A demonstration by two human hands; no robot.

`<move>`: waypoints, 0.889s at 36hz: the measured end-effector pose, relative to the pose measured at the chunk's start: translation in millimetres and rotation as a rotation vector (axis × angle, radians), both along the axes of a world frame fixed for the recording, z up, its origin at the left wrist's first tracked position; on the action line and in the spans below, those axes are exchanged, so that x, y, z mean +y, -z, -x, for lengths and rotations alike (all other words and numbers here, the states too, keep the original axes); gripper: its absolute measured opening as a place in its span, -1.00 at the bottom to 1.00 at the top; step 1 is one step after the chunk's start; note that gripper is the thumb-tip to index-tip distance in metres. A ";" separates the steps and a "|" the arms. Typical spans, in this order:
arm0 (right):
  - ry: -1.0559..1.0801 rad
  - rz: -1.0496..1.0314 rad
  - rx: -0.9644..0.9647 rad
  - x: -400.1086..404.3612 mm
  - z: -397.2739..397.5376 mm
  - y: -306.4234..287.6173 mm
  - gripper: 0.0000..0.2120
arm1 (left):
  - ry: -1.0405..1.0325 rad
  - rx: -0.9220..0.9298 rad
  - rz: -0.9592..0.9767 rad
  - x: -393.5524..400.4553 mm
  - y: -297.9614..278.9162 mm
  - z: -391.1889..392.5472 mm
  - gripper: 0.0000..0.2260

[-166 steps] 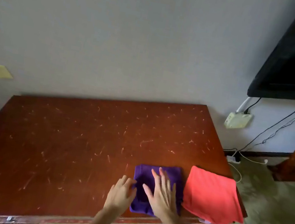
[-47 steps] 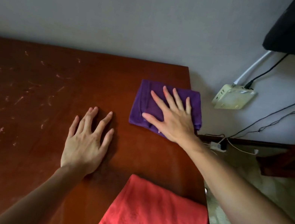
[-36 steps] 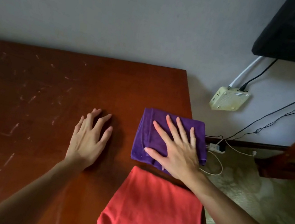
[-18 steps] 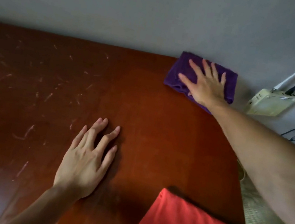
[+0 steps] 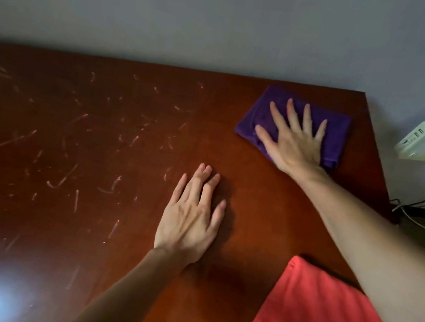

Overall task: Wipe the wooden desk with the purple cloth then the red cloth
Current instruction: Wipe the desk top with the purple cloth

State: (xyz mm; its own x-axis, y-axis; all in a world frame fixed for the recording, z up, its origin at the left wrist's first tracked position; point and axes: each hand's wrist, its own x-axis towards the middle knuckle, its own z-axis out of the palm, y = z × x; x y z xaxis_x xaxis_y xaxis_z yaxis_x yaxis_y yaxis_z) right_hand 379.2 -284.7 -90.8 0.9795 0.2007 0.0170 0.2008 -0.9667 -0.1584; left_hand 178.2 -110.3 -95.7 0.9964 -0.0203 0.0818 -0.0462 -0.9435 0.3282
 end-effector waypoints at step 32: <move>-0.280 0.080 -0.058 179.7 349.0 5.1 -0.25 | -0.059 -0.070 0.085 212.0 -9.4 201.1 -0.68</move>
State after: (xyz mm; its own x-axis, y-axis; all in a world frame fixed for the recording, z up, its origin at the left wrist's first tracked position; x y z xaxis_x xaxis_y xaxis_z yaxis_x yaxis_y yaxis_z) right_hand 30.2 -105.1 -95.9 0.8836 0.4662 0.0445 0.4682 -0.8813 -0.0644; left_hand -22.9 101.7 -86.4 0.9874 0.0486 0.1504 -0.0168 -0.9140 0.4054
